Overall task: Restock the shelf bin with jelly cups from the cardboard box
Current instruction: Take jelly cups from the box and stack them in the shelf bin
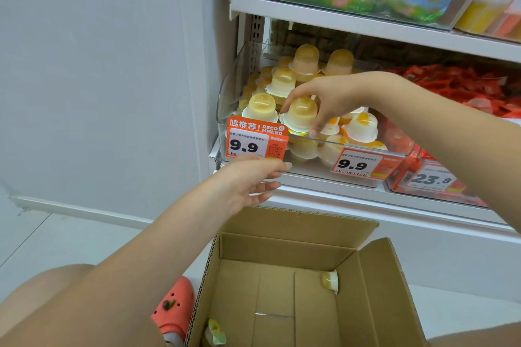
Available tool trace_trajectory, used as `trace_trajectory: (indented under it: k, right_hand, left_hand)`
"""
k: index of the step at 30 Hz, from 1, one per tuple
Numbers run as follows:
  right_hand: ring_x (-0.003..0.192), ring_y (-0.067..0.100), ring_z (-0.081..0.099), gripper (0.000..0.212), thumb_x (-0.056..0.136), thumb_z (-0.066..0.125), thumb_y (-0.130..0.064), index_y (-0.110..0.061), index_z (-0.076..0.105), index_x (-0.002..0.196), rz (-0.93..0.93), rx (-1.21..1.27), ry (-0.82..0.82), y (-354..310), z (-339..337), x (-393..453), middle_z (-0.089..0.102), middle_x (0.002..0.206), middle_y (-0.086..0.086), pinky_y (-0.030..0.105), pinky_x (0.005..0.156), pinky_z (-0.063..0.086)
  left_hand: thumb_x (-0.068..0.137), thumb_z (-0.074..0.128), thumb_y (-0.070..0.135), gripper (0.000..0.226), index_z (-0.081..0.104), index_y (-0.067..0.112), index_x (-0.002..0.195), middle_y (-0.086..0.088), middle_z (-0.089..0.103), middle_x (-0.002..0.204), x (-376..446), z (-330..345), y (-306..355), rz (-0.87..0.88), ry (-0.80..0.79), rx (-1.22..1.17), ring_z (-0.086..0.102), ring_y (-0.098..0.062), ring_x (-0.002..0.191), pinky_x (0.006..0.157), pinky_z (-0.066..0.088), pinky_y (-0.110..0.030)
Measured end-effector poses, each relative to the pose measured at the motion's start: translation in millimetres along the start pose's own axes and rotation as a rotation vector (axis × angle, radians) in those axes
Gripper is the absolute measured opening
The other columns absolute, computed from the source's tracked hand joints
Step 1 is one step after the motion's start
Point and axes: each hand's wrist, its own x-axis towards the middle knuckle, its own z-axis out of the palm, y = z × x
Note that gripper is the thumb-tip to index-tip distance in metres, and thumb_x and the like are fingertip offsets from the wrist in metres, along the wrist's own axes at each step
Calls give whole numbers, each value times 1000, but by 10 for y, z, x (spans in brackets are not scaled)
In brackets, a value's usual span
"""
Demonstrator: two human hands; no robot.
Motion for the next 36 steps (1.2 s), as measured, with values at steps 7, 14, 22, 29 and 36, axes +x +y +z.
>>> trace_trajectory:
  k: [7, 14, 22, 29, 36]
  right_hand:
    - [109, 12, 46, 65, 75, 79, -32, -47, 44, 128, 36, 1, -77, -41, -31, -51, 34, 139, -11, 29, 89, 40]
    - [112, 18, 55, 73, 70, 80, -45, -35, 44, 134, 69, 127, 122, -59, 168, -57, 40, 142, -5, 15, 57, 39]
    - [131, 23, 40, 89, 68, 82, -43, -26, 37, 143, 104, -11, 134, -56, 137, 9, 37, 147, -1, 29, 94, 41]
    - [106, 21, 55, 75, 63, 85, -39, -32, 49, 129, 72, -22, 31, -74, 21, 105, 45, 131, -1, 28, 77, 53]
    - [125, 16, 40, 72, 64, 82, -48, -32, 50, 127, -38, -39, 121, 78, 115, 76, 43, 135, -7, 30, 99, 38]
  left_hand:
    - [80, 74, 20, 23, 59, 17, 97, -1, 65, 92, 15, 27, 10, 2, -20, 4, 63, -14, 80, 67, 48, -24]
    - [80, 74, 19, 20, 58, 17, 91, 0, 65, 90, 46, 140, 24, -9, -41, 10, 64, -14, 80, 65, 48, -23]
    - [82, 71, 16, 14, 59, 17, 88, -1, 65, 90, 68, 242, 37, -22, -62, 37, 63, -14, 82, 64, 48, -23]
    - [84, 70, 17, 13, 60, 16, 93, 0, 65, 89, 71, 275, 67, -24, -74, 47, 63, -13, 81, 65, 48, -22]
    - [85, 69, 18, 17, 59, 15, 98, -1, 65, 96, 88, 273, 90, -26, -86, 51, 63, -13, 83, 71, 48, -24]
